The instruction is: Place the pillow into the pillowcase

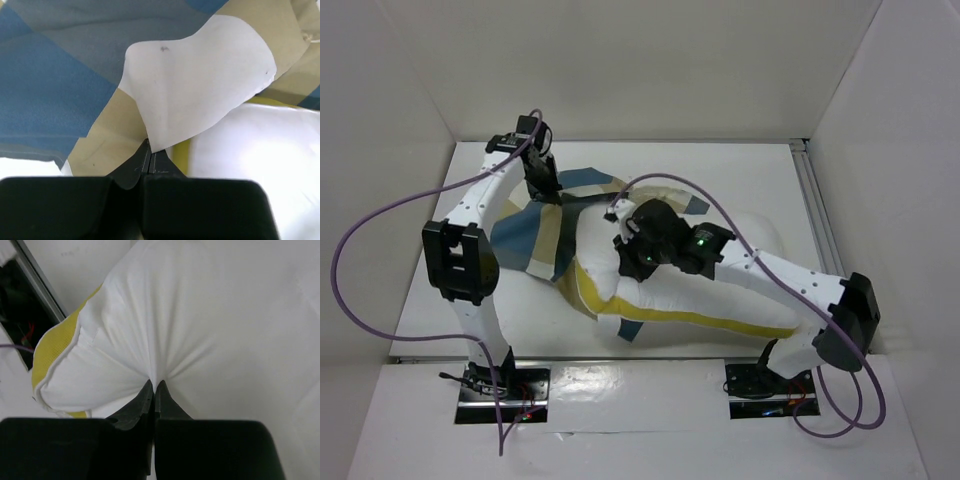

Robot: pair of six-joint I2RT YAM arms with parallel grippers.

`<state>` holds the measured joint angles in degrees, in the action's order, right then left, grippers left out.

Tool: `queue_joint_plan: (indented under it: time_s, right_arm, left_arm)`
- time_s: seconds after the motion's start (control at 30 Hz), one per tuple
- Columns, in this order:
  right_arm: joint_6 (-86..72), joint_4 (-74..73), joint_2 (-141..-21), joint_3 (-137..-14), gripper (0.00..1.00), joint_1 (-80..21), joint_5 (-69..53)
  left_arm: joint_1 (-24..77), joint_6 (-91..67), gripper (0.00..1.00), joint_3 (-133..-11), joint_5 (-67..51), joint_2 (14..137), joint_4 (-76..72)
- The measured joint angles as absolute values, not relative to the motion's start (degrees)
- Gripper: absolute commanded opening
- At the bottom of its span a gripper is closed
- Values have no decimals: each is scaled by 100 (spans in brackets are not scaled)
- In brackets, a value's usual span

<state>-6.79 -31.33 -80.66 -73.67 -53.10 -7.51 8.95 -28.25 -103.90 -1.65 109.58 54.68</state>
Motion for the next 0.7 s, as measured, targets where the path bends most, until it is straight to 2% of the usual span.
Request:
queue_joint_plan:
  time_s: [0.17, 0.4, 0.7]
  right_arm:
    - [-725, -3221, -8455, -6829, 0, -5402, -810]
    - [-709, -3190, -8552, -6816, 0, -5433, -515]
    - [-576, -3164, -9198, -8121, 0, -5551, 268]
  left_arm:
    - [718, -2821, 0, -10086, -534, 10818, 5524]
    - [705, -2724, 0, -9821, -1011, 10796, 5516]
    - [746, -2541, 0, -9577, -1345, 10503, 5537]
